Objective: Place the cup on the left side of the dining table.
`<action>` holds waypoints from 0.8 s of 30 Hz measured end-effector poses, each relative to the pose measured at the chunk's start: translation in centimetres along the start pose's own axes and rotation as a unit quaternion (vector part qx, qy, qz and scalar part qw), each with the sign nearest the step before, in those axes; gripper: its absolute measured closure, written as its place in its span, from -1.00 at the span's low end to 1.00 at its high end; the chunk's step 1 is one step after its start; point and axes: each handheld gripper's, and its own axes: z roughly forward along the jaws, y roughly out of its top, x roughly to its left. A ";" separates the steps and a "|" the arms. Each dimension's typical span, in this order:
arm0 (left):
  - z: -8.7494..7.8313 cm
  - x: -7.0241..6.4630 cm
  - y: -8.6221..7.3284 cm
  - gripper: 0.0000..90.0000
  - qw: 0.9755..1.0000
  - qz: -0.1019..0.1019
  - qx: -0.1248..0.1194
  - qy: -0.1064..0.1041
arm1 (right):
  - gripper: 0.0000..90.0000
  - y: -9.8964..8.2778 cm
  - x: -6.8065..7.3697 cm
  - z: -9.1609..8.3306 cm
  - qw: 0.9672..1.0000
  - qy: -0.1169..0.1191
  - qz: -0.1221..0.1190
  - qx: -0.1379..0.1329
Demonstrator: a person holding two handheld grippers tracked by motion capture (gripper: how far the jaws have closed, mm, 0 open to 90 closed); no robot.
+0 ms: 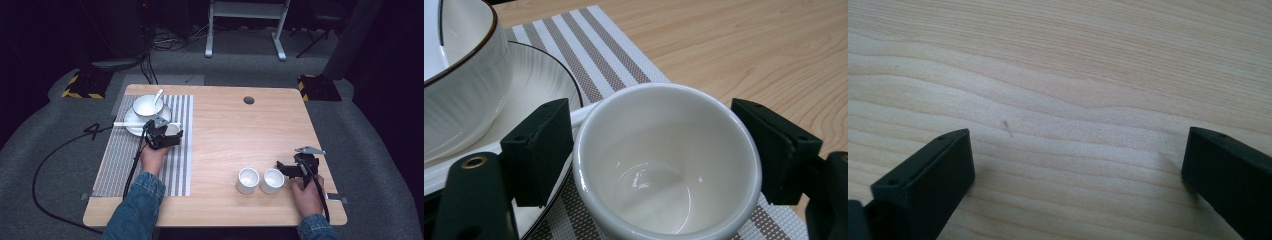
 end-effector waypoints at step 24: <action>-8.5 -1.4 -0.9 -0.52 1.000 0.022 -0.007 -0.008 | -0.99 0.0 0.0 0.0 1.000 0.000 0.000 0.000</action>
